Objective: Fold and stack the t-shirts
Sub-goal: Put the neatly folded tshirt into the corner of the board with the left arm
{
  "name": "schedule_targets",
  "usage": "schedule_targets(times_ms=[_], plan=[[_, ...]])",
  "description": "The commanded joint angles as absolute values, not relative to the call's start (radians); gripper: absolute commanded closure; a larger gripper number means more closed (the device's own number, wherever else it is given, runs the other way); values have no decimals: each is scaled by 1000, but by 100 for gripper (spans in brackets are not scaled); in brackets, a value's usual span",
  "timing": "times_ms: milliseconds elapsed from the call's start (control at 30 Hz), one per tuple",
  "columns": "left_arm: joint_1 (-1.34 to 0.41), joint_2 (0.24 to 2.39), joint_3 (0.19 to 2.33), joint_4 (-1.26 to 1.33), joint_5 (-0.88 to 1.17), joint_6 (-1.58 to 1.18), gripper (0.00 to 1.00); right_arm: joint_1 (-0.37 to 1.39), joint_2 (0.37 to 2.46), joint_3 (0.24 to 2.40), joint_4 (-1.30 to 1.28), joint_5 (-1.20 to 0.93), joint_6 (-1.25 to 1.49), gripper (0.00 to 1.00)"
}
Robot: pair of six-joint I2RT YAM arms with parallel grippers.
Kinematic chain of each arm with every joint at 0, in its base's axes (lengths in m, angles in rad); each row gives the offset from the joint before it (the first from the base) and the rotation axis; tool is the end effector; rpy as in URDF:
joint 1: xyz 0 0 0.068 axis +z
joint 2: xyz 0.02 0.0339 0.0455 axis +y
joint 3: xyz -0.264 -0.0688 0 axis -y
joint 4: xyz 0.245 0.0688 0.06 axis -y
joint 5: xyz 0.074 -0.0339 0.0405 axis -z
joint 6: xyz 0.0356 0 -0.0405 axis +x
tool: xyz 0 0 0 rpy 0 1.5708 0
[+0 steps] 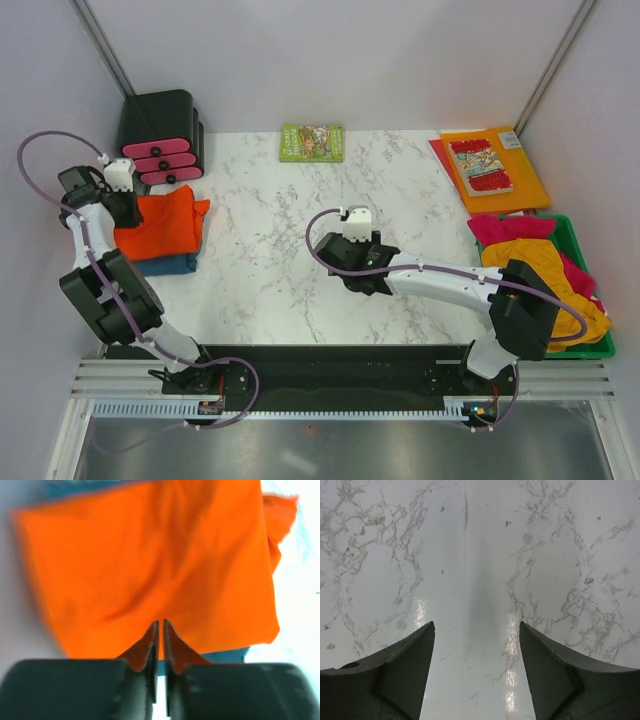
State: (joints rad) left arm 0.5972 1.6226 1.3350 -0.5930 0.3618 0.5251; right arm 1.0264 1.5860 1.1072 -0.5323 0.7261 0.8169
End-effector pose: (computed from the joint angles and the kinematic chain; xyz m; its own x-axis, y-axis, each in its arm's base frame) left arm 0.2998 0.1886 0.2824 -0.7220 0.0760 -0.6877 0.0258 0.9962 0.0830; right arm 0.1873 0.2637 0.2326 -0.6336 0.0060 -0.7736 0.0071 1.0000 0.0019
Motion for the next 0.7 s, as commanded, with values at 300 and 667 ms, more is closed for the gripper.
schedule_targets(times_ms=[300, 667], plan=[[578, 1727, 1129, -653, 430, 506, 98, 1035, 1595, 1181, -555, 742, 847, 24], [609, 1450, 1255, -649, 684, 387, 57, 1048, 1602, 1218, -558, 762, 844, 24]])
